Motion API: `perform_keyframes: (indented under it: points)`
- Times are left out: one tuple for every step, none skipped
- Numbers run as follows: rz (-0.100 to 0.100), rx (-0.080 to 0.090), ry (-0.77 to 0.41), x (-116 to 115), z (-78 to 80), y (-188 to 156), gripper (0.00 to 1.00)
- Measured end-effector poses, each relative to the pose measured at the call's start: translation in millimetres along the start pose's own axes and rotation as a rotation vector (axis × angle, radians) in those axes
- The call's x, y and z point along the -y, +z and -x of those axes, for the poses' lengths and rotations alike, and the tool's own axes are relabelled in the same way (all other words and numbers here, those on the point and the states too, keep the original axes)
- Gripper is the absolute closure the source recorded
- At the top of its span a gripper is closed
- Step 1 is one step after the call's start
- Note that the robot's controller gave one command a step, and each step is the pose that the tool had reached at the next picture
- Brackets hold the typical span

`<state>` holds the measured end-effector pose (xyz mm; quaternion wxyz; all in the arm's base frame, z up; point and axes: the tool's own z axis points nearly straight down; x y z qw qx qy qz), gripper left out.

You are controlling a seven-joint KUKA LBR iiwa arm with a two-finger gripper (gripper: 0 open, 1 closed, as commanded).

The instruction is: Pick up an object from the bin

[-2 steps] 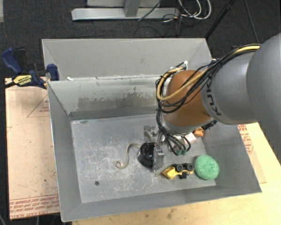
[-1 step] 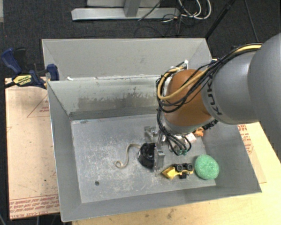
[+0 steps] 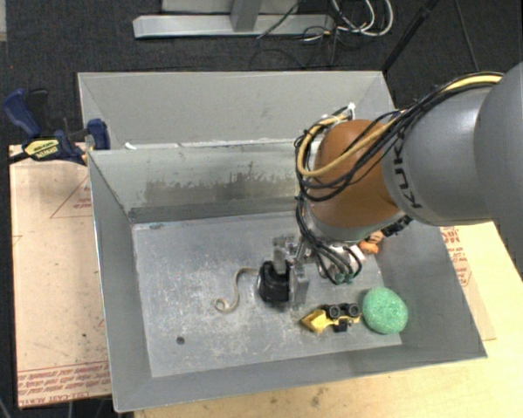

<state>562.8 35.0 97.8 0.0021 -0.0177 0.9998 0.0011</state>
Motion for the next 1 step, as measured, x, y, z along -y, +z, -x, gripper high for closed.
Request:
perform_keyframes:
  points:
    - [-0.001,0.001,0.0,0.0,1.2,-16.6,1.0]
